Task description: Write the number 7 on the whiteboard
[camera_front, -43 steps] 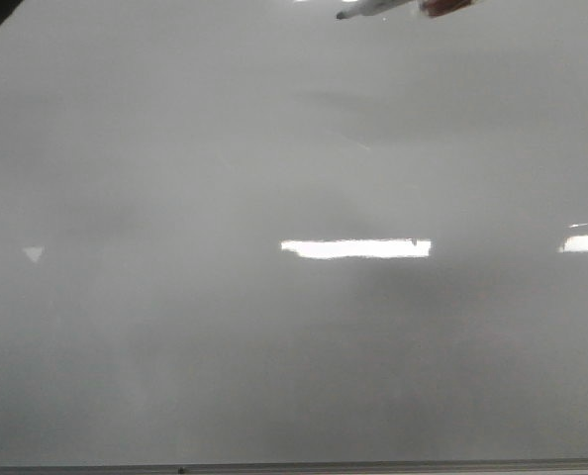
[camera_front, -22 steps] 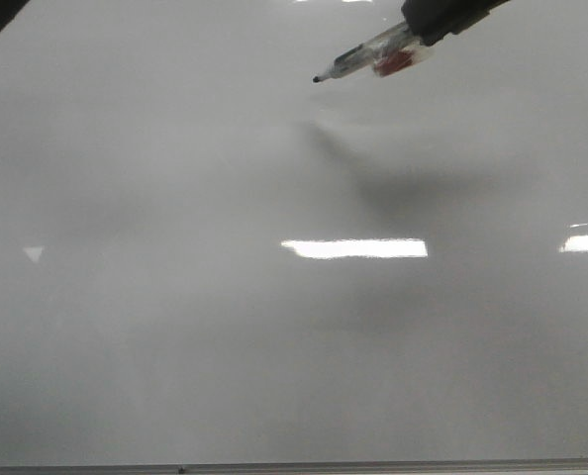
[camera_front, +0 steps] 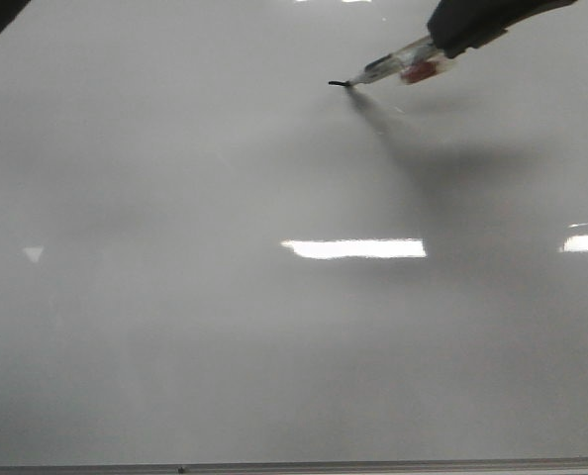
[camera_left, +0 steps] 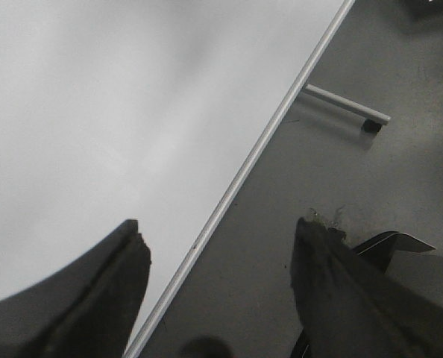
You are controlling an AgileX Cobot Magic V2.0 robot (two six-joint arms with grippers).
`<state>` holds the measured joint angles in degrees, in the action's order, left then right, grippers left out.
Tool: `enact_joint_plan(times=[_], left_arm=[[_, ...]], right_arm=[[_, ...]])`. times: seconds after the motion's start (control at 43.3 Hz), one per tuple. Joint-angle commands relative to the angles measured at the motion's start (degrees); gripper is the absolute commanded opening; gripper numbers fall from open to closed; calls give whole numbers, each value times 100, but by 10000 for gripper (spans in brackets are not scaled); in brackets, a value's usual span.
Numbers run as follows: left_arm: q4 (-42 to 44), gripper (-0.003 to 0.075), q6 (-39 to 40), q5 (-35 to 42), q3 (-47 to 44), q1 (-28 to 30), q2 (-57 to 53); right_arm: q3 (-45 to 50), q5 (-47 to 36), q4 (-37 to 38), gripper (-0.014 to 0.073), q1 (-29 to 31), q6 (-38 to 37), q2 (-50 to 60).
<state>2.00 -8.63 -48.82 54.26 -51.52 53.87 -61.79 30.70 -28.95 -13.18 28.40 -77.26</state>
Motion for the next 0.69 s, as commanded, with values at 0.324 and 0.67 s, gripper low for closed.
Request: enact_joint_plan(times=[0.324, 0.67], left_arm=[[-27, 420, 60, 374, 160, -44, -45], [-16, 420, 49, 560, 160, -44, -45]], right_arm=[[-174, 524, 199, -59, 260, 155, 81], [-77, 1032, 182, -59, -140, 199, 46]])
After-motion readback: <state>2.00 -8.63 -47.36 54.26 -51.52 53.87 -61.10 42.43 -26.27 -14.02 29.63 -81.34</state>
